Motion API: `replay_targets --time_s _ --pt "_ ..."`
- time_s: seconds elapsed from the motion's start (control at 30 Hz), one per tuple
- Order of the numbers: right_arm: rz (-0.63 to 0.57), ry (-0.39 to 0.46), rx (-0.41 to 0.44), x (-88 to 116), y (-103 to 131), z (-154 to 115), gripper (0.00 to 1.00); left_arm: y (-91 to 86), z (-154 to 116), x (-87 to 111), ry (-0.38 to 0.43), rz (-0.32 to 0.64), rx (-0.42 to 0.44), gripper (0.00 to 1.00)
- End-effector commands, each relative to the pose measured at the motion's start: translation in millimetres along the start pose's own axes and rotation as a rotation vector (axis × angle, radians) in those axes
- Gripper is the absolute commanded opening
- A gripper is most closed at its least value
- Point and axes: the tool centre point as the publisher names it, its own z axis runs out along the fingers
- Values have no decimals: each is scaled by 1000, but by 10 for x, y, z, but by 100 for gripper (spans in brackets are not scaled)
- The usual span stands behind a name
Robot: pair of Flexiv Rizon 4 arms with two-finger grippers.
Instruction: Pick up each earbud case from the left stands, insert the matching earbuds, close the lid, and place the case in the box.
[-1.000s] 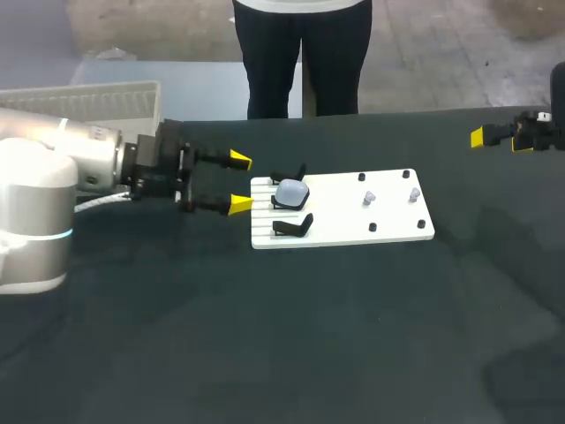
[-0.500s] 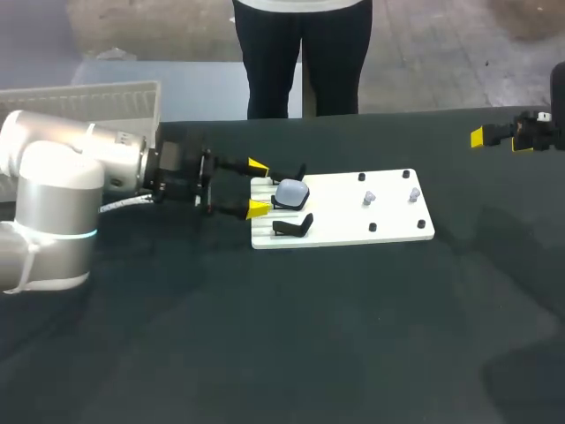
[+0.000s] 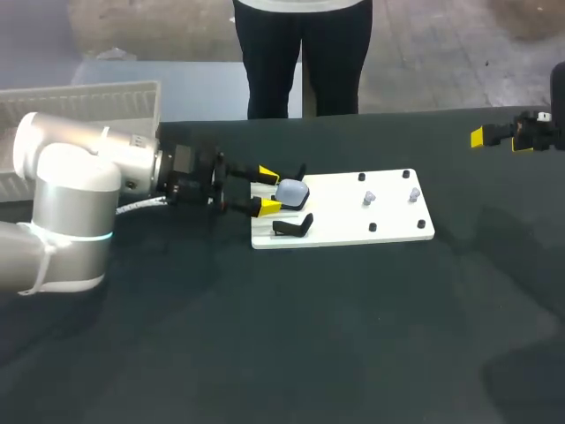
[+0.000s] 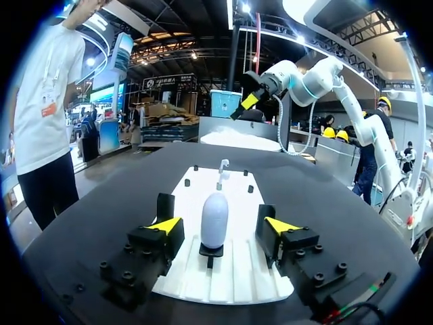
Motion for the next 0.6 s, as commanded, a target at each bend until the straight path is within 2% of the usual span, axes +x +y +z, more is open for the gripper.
replay_targets --time_s 0.03,0.1,0.13,0.17,0.53,0.6 --pt "1 0 6 2 14 -2 100 41 68 5 1 0 -2 71" --pt "1 0 6 2 14 -2 100 55 86 4 2 -1 -1 69" --pt "1 0 6 2 14 -2 100 59 92 5 2 -1 -1 62" --pt "1 0 6 2 14 -2 100 66 105 3 4 -2 0 61" --pt "1 0 6 2 14 -2 100 100 213 36 11 -6 25 54" --pt "1 0 6 2 14 -2 100 109 234 45 11 -6 32 50"
